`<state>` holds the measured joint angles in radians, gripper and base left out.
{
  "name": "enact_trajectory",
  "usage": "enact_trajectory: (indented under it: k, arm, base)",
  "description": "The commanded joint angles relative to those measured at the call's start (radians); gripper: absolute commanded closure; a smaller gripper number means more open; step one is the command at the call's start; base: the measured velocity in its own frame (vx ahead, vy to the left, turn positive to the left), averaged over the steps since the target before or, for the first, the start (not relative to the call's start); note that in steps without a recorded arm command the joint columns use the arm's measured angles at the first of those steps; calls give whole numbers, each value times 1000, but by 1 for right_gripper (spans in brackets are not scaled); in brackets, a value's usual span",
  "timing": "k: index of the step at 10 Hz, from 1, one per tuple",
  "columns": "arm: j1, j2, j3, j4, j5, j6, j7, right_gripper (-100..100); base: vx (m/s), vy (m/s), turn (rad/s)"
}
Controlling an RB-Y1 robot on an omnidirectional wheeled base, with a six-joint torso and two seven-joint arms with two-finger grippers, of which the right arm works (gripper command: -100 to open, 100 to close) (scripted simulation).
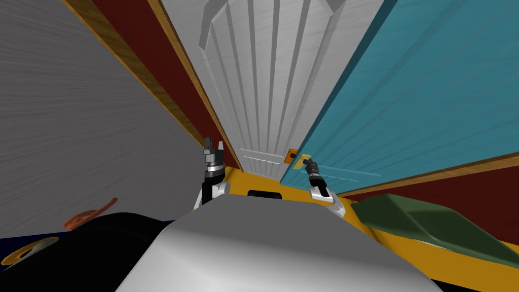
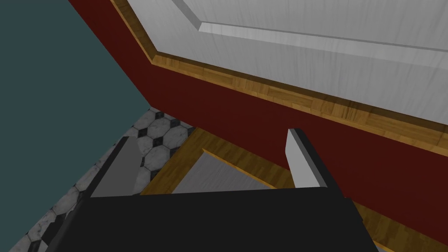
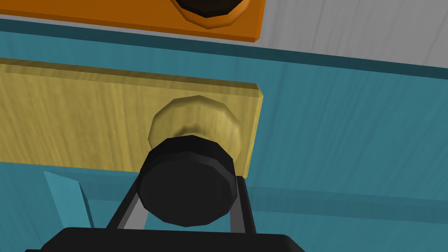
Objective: Pull the door open
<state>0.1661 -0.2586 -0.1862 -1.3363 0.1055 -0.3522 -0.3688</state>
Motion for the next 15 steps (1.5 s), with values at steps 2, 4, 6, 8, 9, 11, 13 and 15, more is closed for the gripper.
enact_trajectory:
  k: [2,4,6,8,9,11,13,15]
  arm:
    - [4,0,-1,2,0,2,0,100]
    - [20,-8,-7,6,-1,2,-4,100]
    - [34,-19,-11,7,-3,-1,-11,100]
    - [43,-14,12,-21,4,-9,-20,-100]
    - [49,-16,23,-32,6,-11,-28,-100]
    - [59,-20,45,-54,10,-16,-42,-100]
    - [60,-23,49,-60,10,-13,-46,-100]
    - [58,-26,10,-14,2,-10,-28,-100]
  base:
    - [-18,-1,-1]
    - [-53,-12,-27]
    - [-178,-48,-51]
    - [-198,-26,42]
    - [-219,73,59]
    - [-205,61,51]
    - [-146,32,35]
    - [50,-114,-146]
